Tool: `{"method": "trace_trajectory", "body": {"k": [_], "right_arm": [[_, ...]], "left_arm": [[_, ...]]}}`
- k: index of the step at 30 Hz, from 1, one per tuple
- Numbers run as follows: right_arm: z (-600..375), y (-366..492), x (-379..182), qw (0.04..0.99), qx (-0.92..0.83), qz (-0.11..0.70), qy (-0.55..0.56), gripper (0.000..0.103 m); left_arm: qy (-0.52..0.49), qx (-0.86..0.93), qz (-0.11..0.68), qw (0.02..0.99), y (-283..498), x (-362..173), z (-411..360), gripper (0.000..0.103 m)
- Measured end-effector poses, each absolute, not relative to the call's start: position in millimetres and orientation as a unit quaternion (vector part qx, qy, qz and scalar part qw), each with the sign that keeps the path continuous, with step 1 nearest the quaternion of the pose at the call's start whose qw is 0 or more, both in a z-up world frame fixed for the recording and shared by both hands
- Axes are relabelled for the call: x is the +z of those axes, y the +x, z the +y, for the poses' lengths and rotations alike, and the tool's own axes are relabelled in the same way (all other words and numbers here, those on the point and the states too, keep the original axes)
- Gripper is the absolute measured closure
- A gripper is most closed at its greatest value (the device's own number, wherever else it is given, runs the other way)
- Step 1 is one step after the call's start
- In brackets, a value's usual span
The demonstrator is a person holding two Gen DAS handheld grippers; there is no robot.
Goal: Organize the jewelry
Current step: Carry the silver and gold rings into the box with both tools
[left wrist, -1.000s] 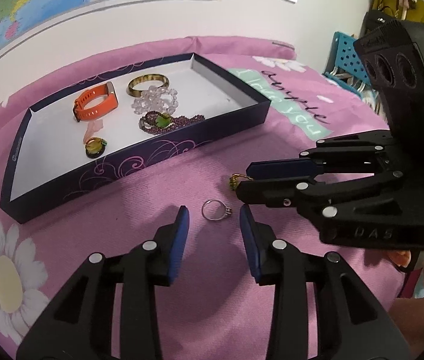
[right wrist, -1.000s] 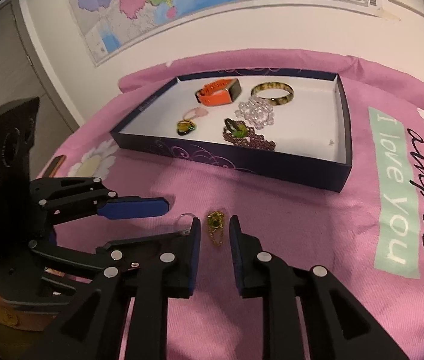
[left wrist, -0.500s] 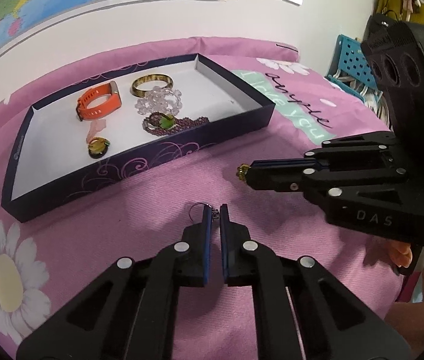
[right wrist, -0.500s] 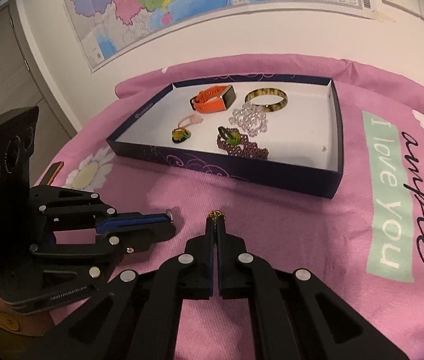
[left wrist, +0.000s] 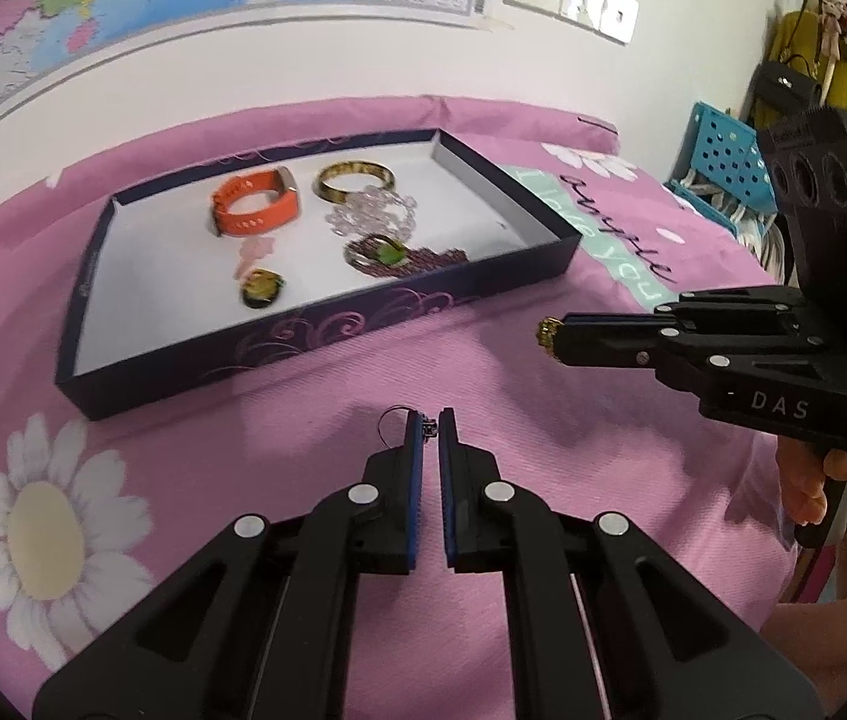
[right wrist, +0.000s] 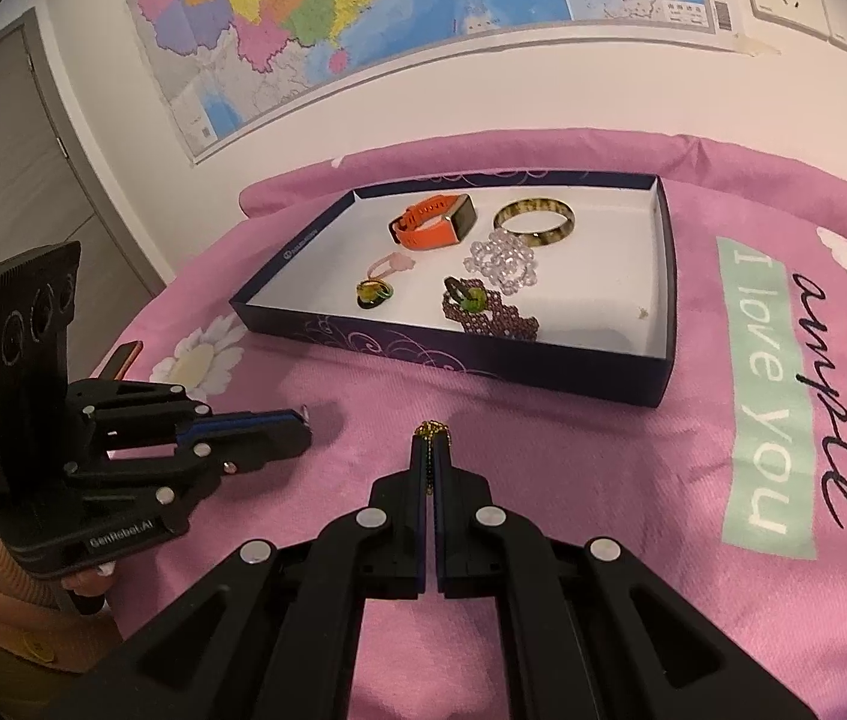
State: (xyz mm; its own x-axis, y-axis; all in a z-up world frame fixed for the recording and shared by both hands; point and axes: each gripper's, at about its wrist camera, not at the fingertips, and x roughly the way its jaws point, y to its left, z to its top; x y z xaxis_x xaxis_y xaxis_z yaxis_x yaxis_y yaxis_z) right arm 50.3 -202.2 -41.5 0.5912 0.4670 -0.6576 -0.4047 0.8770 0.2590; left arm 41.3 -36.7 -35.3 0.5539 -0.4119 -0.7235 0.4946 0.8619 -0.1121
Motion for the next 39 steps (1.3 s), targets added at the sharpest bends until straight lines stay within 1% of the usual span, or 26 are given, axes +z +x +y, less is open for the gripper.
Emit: {"method": "trace_trajectory", "body": {"k": [13,27,39], "right_arm": [[-195.1,38.3,-18.4,0.901,0.256,0.346,0.046,0.102],[-185.6,35.3,-1.6,0.911,0.258,0.320,0.041,0.102],[-180.4,44.2,3.2,0.913,0.259,0.314,0.040,0.102]], "left_arm": [[0.027,-0.243,0.358,0.901,30.2,-2.2,-16.3,0.097],[0.014,-0.224,0.342,0.912,33.6,10.2,-6.7,0.097],[0.015,-0.213,0.332,0.919,42.8,16.9,-4.6,0.097]]}}
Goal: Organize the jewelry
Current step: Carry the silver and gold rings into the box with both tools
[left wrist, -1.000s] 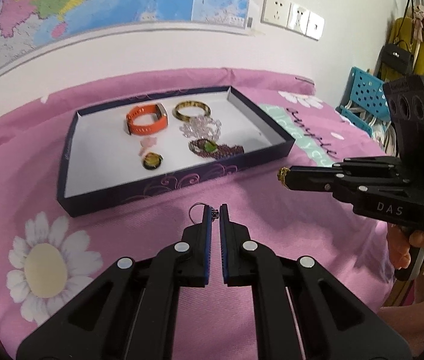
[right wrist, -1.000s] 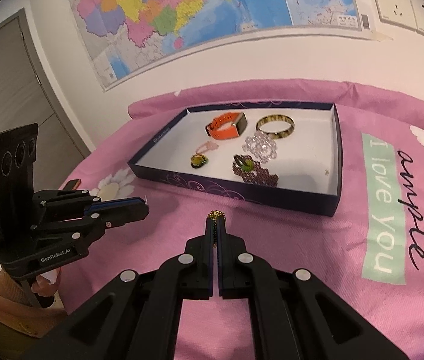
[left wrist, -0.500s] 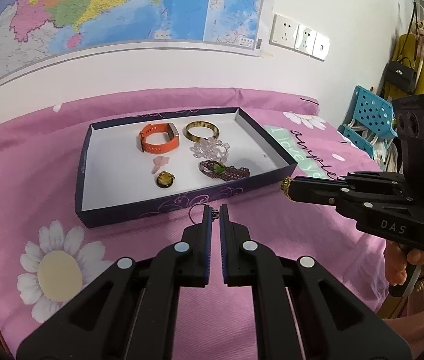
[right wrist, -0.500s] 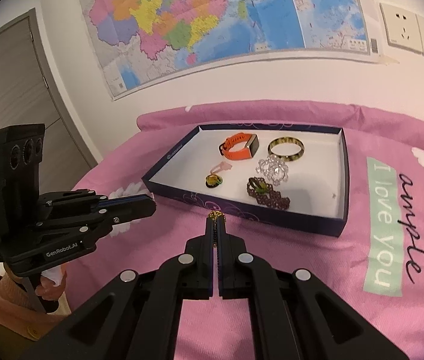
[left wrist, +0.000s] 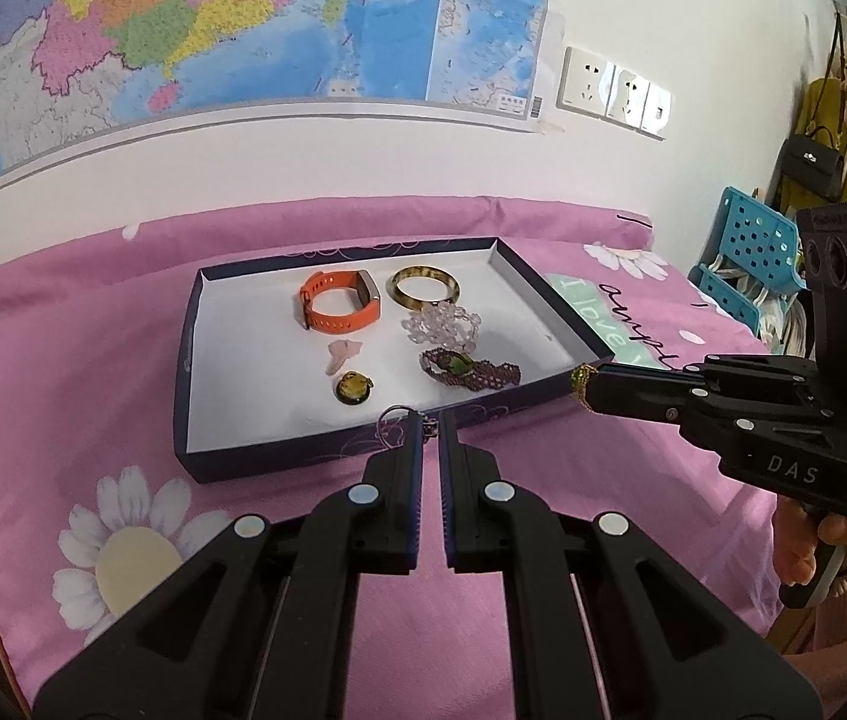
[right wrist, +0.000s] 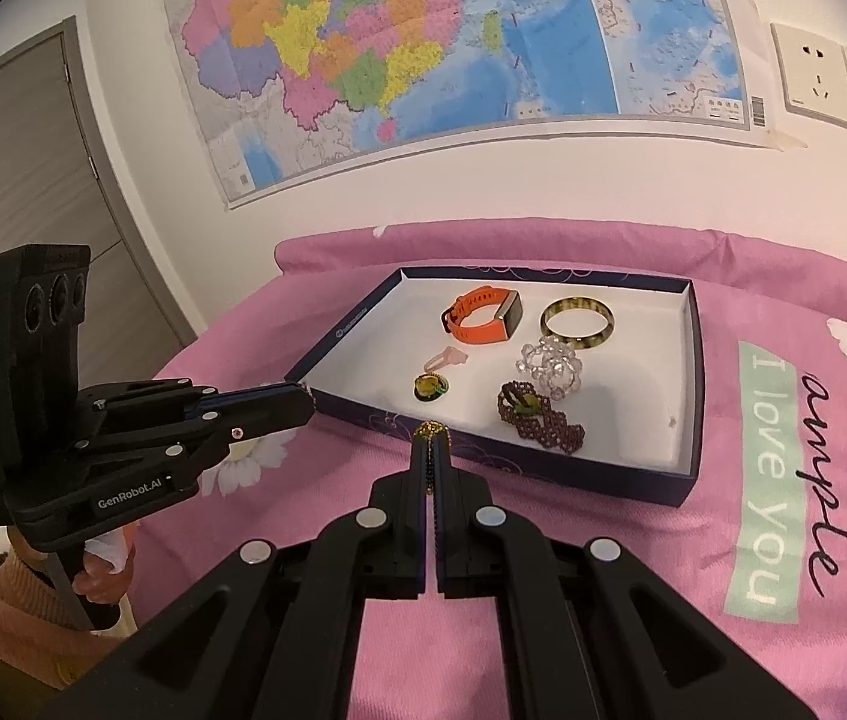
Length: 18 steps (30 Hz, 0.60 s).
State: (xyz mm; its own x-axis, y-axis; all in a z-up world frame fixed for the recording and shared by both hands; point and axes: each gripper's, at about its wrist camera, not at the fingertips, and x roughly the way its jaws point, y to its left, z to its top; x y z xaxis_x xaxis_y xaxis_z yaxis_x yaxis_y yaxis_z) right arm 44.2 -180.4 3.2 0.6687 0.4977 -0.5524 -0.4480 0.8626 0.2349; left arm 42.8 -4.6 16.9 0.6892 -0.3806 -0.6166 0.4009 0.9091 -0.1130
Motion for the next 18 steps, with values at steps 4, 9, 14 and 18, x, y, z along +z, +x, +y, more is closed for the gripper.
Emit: {"method": "trace_trajectory", "body": {"k": [4,9,14,18], "right_arm": [[-178.3,49.1,3.9,0.913,0.259,0.313,0.037,0.102],[-177.7,55.9,4.4,0.914,0.257,0.314,0.034,0.102],[-177.7,65.0,3.6,0.913,0.253,0.317,0.034,0.102],[-177.5,73.2,2.8,0.912,0.253,0.321,0.034,0.102]], "left_arm": [[0.017,-0.209,0.331,0.920,47.8,17.1,-4.4,0.097],[0.017,-0.204,0.332,0.921,55.7,17.3,-3.4,0.097],[0.018,-0.197,0.331,0.923,66.1,16.8,-1.9,0.097],[0.018,-0.192,0.332,0.923,73.0,15.6,-3.1,0.097]]}}
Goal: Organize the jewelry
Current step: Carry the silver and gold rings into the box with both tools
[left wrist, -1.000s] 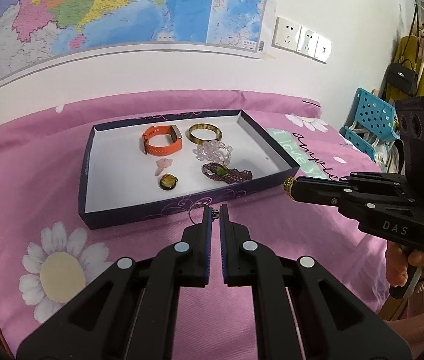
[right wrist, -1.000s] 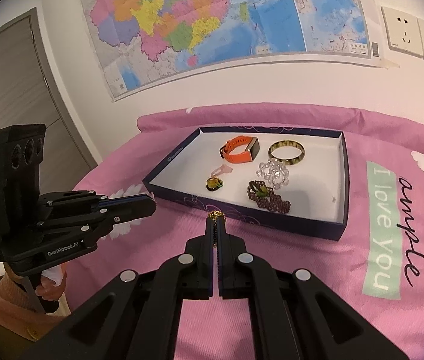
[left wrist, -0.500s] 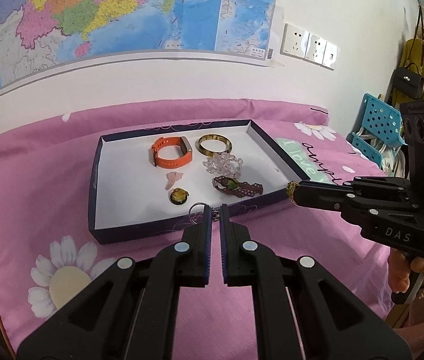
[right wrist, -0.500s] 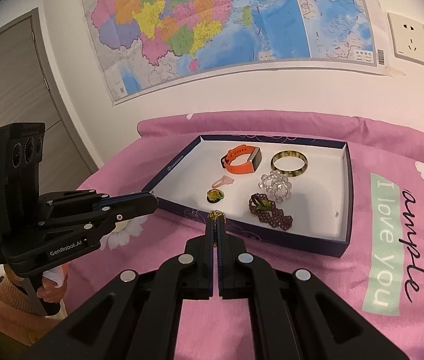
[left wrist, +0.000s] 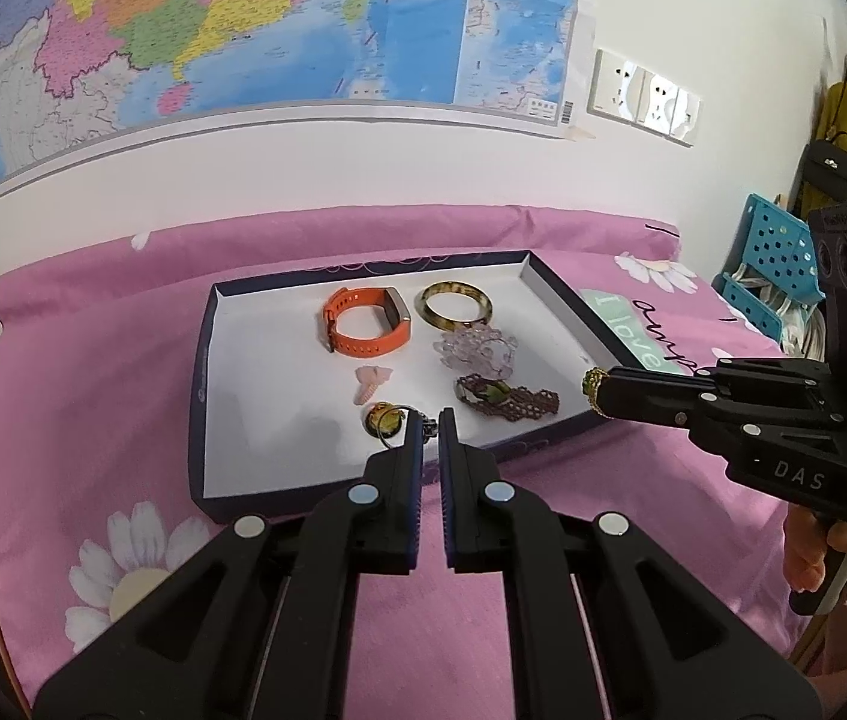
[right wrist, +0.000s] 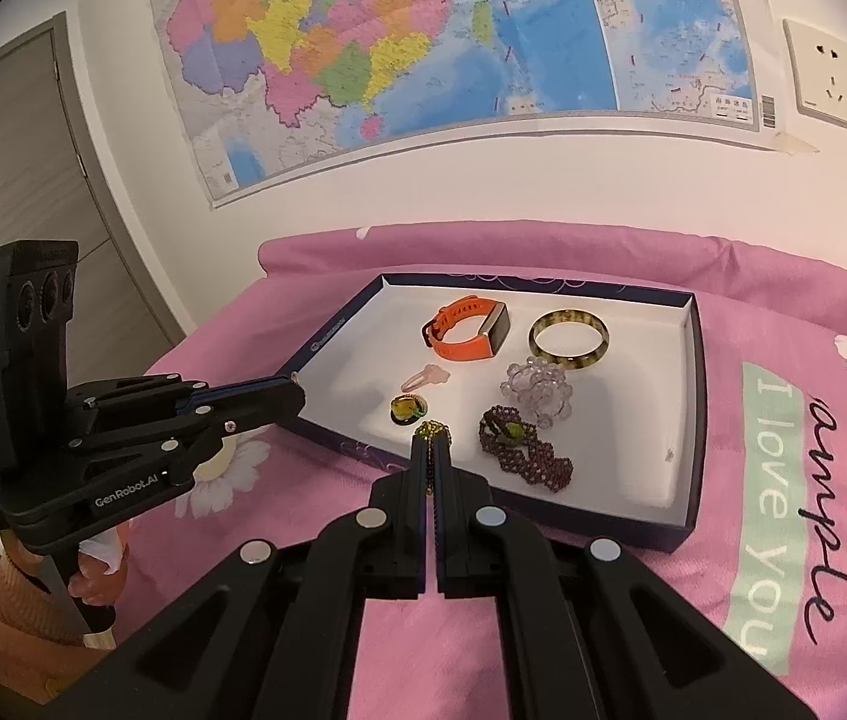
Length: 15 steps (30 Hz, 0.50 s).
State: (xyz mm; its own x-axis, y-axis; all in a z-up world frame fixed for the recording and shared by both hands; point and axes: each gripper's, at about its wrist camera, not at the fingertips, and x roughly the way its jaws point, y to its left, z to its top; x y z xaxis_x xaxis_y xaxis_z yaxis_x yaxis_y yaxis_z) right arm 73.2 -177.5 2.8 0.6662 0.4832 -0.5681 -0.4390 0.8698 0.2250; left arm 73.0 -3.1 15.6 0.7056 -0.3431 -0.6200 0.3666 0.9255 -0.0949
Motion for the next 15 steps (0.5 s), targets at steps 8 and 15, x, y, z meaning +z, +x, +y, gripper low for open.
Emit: {"method": "trace_trajectory", "body": {"k": [8,15], "right_arm": [[-175.9,88.1,1.9,0.914,0.244,0.323,0.033,0.102],[-177.2,104.1,-3.5,0.913,0.234,0.332,0.035,0.102]], "left_arm": [[0.018,-0.186,0.336,0.923,86.9,11.3,-5.2,0.097],[0.017,-0.182,0.344,0.921,100.9,6.3,-7.4,0.097]]}}
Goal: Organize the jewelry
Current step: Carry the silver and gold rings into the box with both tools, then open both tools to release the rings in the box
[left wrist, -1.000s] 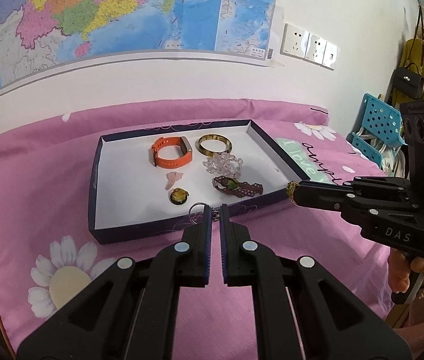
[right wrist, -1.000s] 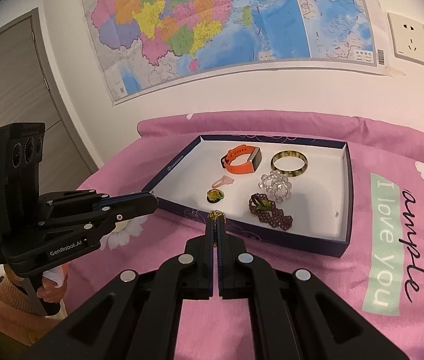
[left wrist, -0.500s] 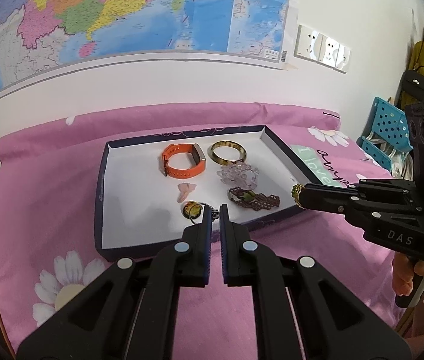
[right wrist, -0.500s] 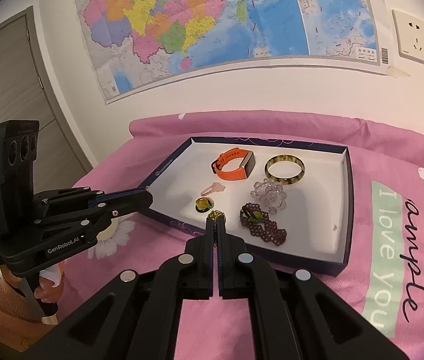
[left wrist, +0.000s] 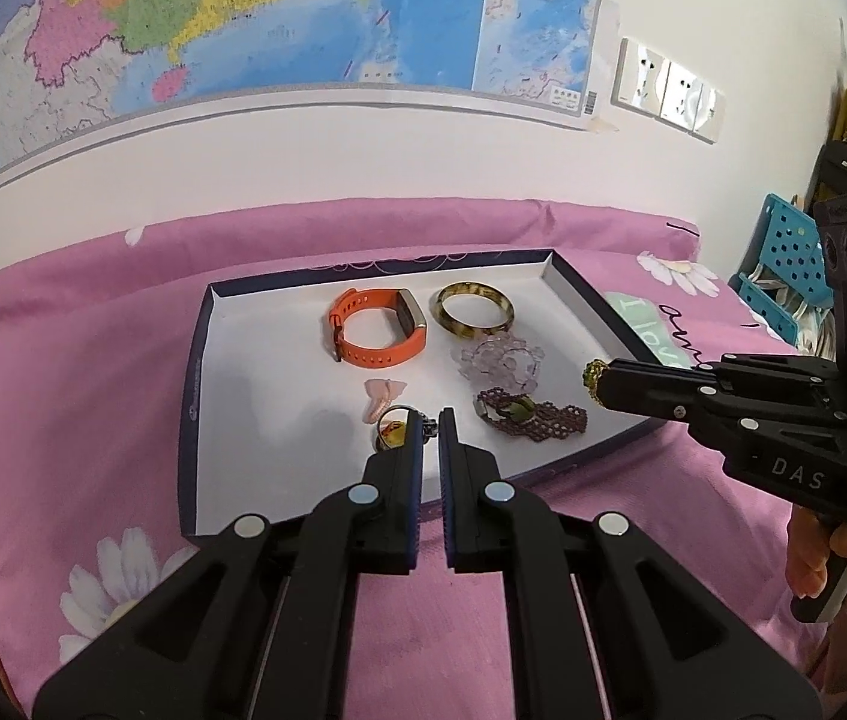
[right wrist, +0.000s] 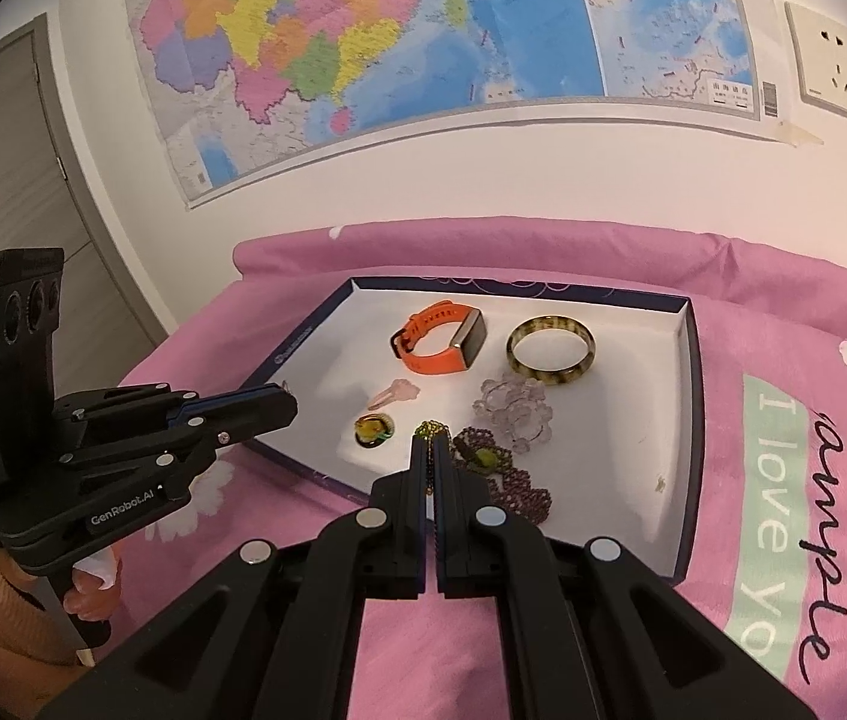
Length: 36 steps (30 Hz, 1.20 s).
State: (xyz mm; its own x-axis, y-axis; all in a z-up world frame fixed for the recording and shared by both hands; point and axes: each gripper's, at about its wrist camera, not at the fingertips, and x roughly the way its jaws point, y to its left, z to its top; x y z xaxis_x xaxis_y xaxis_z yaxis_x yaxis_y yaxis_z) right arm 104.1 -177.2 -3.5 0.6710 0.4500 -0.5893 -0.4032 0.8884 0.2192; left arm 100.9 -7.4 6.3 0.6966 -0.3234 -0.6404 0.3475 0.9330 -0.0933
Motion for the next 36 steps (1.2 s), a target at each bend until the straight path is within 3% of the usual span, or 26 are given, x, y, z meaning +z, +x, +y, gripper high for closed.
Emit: {"method": "trace_trajectory", "body": {"k": [36], "right_arm": [[-170.2,149.3,-30.5,0.903,0.204,0.377,0.027,0.102]], "left_arm": [[0.004,-0.156,0.400,0.903,146.8,-30.1,-18.1,0.097]]}}
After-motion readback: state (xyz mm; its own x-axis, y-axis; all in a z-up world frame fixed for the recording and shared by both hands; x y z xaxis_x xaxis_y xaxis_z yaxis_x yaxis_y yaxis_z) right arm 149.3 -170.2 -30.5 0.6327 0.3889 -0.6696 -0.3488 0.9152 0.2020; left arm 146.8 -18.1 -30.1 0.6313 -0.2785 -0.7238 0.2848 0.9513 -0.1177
